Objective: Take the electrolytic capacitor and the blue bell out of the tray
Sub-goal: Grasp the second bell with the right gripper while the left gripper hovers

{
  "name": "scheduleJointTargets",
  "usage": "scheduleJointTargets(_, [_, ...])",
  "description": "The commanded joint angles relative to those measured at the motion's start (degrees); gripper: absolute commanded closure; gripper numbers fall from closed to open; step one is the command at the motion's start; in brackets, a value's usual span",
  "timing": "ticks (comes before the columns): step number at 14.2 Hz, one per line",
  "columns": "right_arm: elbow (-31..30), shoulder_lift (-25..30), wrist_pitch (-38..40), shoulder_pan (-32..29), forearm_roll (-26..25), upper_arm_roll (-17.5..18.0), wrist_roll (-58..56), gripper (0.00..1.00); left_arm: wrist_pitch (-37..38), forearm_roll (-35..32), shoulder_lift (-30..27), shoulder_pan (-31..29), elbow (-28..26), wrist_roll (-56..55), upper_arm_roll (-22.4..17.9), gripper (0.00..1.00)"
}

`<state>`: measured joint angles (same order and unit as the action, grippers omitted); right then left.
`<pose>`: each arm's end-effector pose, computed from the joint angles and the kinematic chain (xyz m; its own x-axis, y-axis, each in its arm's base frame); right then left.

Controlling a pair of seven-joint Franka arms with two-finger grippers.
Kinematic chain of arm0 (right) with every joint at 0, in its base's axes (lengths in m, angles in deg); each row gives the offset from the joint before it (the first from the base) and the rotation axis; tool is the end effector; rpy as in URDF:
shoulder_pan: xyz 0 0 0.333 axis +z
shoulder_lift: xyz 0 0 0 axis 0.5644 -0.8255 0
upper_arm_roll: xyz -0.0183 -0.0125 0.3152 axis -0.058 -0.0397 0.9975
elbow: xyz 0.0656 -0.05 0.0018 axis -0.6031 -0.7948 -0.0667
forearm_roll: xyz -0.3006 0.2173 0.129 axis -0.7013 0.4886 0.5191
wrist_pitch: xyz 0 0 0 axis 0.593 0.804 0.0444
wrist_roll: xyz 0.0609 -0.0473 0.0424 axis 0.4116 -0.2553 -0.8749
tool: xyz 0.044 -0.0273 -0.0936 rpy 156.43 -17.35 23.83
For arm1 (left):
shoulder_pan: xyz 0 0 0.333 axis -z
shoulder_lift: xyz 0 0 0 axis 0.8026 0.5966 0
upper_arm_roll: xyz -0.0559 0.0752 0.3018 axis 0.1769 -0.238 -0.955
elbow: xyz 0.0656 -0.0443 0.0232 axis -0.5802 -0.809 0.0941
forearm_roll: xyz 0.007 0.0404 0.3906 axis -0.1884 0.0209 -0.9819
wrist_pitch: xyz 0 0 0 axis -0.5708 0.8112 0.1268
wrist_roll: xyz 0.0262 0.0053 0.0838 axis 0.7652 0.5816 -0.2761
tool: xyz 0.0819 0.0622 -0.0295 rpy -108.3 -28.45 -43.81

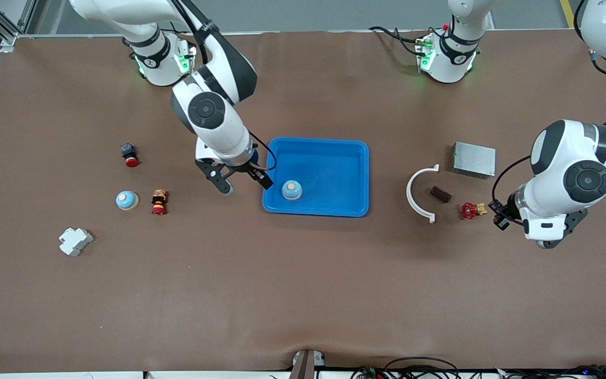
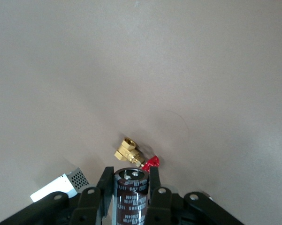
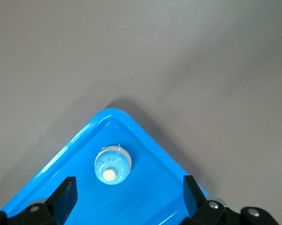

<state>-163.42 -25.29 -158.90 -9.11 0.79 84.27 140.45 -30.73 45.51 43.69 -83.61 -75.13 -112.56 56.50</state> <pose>0.5084 0.3858 0.3316 0.6723 -0.7326 -0.1063 -0.7394 -0.6714 -0.0495 0.6330 -0.0212 0.3377 0.7468 0.6646 0.0235 0.6566 -0.7313 -0.1846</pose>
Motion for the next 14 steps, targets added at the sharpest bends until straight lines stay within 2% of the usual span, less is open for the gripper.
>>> scheduleJointTargets(1, [0.5,-2.9,-4.2,3.3,-0.2,-0.8,4.2,0.0,-1.6,-1.0,0.1,-2.4,-0.8,3.9,0.6,1.0])
scheduleJointTargets(6, [1.2,-7.6,-7.3,6.2,-2.3,-1.2,8.5,0.0,-2.9,-2.7,1.2,-3.0,-1.2,8.7,-0.6,1.0])
scheduleJointTargets(10, [2.3,-12.0,-11.2,7.1,-7.6,-1.2,13.8,0.0,-6.5,-5.5,4.5,-5.3,-2.3,8.9,-1.3,1.0])
scheduleJointTargets(14, [6.0,-15.9,-11.2,7.6,-9.1,-1.5,15.7,0.0,-11.3,-9.3,8.6,-7.6,-2.4,8.7,-1.7,1.0])
